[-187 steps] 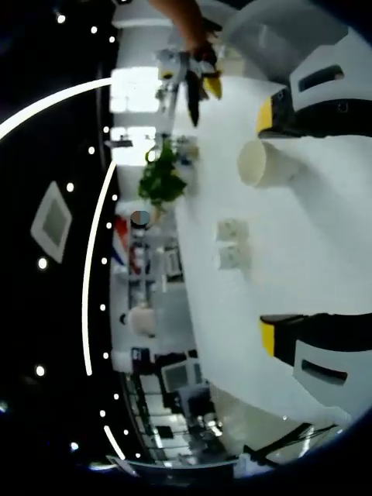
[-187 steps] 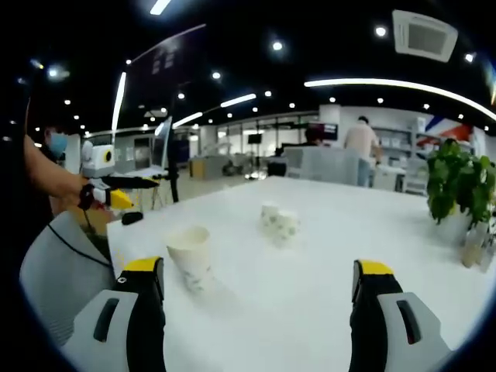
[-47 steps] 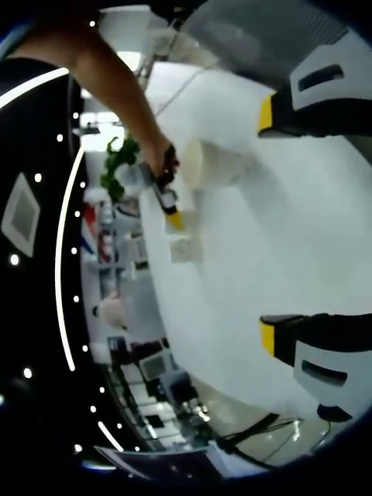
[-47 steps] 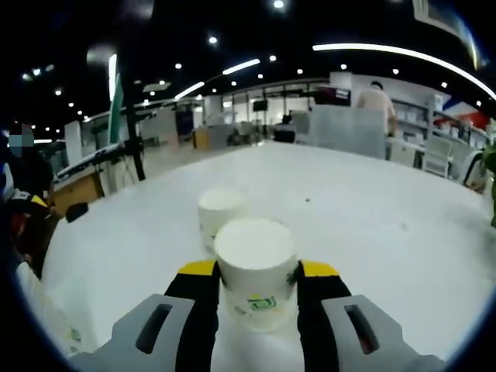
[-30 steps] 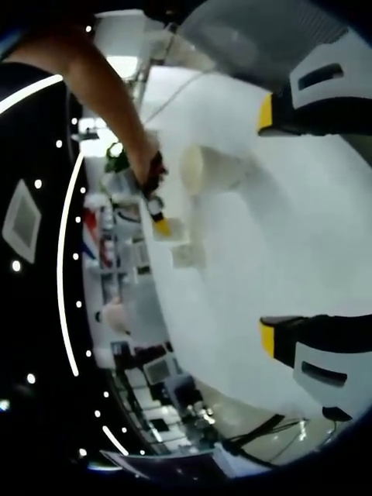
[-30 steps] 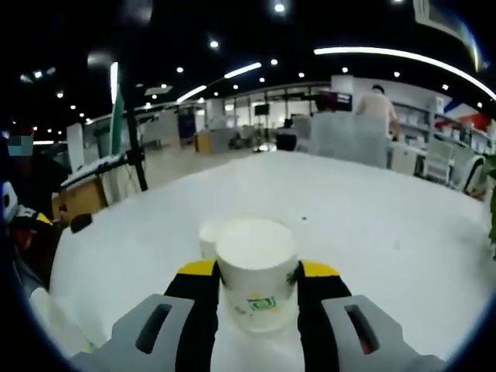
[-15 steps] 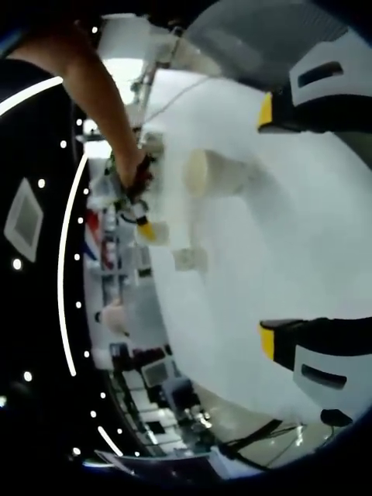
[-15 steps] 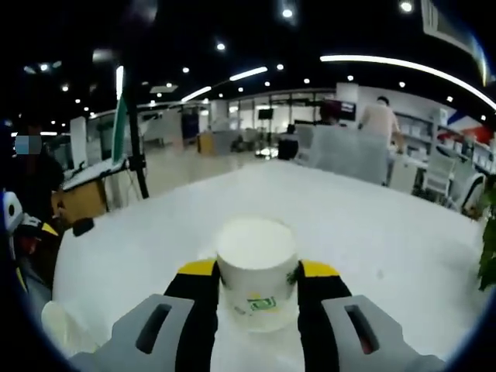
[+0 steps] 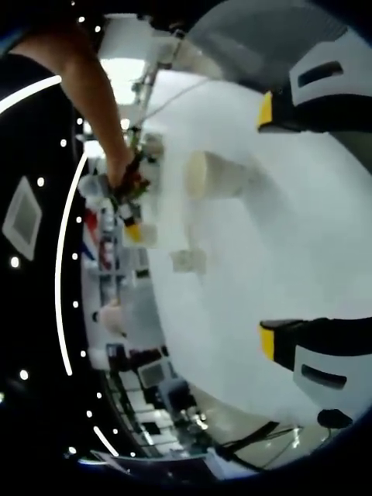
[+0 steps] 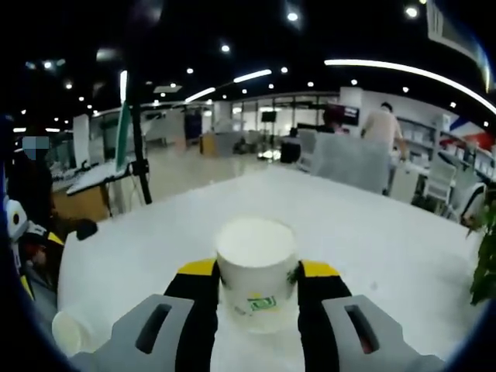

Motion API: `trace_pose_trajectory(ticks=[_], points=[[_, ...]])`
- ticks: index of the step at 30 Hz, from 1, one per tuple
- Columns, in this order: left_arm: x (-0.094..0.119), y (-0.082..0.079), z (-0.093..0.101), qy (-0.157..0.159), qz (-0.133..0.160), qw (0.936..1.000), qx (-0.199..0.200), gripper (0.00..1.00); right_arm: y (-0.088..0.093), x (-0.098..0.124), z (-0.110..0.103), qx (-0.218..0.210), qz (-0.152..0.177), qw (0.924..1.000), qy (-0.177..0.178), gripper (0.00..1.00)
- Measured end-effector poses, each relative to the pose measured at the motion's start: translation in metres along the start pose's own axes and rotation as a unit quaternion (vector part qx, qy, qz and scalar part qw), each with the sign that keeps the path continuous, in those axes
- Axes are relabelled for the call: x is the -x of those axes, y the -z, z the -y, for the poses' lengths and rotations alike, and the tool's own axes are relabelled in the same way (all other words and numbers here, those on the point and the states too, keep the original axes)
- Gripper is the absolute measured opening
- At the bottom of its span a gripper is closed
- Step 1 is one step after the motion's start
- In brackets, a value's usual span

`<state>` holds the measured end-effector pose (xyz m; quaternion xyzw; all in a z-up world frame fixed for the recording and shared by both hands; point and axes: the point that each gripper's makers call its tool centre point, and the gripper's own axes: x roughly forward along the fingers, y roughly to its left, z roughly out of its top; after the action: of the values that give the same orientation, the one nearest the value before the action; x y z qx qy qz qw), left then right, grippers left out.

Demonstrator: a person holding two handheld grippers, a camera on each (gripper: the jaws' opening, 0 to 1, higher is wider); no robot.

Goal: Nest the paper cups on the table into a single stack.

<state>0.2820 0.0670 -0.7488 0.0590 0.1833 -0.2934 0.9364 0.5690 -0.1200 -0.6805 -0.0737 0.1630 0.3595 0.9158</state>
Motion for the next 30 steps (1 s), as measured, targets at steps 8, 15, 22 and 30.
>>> trace_pose_trajectory(ticks=[8,15,22,30], points=[[0.001,-0.001,0.001,-0.002,0.003,1.0000,0.002,0.99,-0.007,0.002,0.001,0.004,0.004,1.0000,-0.002,0.37],[0.002,-0.004,-0.001,-0.008,0.008,0.9999,0.013,0.99,-0.008,0.003,0.000,0.008,0.004,0.9999,-0.007,0.37],[0.003,-0.003,-0.001,-0.010,0.008,0.9999,0.010,0.99,-0.006,0.007,-0.003,0.013,0.002,0.9999,-0.009,0.37],[0.003,-0.003,-0.003,-0.012,0.007,0.9999,0.010,0.98,-0.008,0.016,-0.013,0.013,0.004,0.9998,-0.015,0.37]])
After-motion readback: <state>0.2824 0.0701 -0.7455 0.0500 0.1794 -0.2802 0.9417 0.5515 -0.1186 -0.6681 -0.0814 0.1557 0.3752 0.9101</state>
